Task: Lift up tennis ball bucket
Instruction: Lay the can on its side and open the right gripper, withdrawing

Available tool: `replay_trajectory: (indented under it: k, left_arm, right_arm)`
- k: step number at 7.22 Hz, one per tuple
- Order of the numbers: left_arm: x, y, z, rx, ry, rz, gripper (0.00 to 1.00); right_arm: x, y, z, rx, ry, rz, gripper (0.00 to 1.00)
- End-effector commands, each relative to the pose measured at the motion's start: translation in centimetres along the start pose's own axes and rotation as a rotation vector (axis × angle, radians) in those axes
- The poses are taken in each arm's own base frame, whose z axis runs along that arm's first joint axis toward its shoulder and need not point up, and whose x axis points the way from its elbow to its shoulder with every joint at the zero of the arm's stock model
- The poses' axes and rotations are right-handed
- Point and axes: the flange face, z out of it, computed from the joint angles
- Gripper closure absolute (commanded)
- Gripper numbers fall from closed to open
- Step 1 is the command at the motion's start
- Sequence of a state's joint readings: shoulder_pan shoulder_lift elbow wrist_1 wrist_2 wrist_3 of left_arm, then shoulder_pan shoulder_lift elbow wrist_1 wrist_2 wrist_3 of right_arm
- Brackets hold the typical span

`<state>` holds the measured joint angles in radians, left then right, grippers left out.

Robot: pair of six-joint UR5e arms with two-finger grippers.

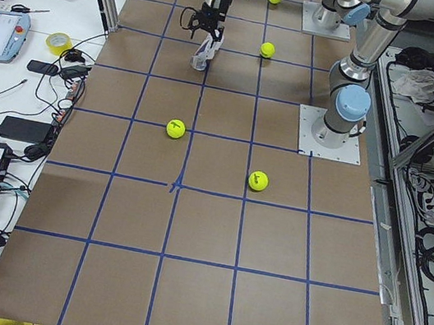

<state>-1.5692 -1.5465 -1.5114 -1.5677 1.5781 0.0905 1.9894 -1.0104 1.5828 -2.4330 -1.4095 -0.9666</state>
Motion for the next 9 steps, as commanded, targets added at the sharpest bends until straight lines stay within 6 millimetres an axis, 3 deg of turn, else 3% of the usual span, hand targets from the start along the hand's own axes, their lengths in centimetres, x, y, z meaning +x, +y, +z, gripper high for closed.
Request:
replay_trajectory:
  k: [1,2,3,4,5,6,7,8,9]
  left_arm:
    - [0.0,0.0,0.0,-0.001,0.001,0.000,0.00]
    - [0.0,0.0,0.0,-0.001,0.003,0.000,0.00]
    - [0.1,0.0,0.1,-0.002,0.006,0.000,0.00]
    - [0.1,0.0,0.1,0.000,0.010,-0.003,0.00]
    - [0.1,0.0,0.1,0.002,0.010,-0.005,0.00]
    - [0.2,-0.2,0.5,-0.004,0.011,-0.009,0.00]
    - [0.2,-0.9,1.4,-0.018,0.012,-0.017,0.00]
    - [0.2,-1.5,2.3,-0.020,0.014,-0.018,0.00]
    - [0.1,-1.8,3.4,-0.039,0.015,-0.018,0.00]
  right_arm:
    - [1.1,0.6,-2.2,0.047,-0.015,0.030,0.00]
    - [2.0,1.5,-3.2,0.079,-0.077,0.099,0.00]
    - [4.2,3.7,-6.4,0.076,-0.046,0.198,0.00]
    - [7.1,7.4,-11.0,0.059,-0.013,0.276,0.00]
    - [8.3,11.3,-14.3,0.012,-0.058,0.365,0.00]
    - [8.3,12.8,-17.5,0.002,-0.056,0.428,0.00]
    - [8.3,13.7,-18.9,-0.028,-0.048,0.480,0.00]
    - [7.0,13.8,-22.0,-0.071,-0.014,0.479,0.00]
    - [5.9,15.2,-24.8,-0.103,-0.041,0.514,0.00]
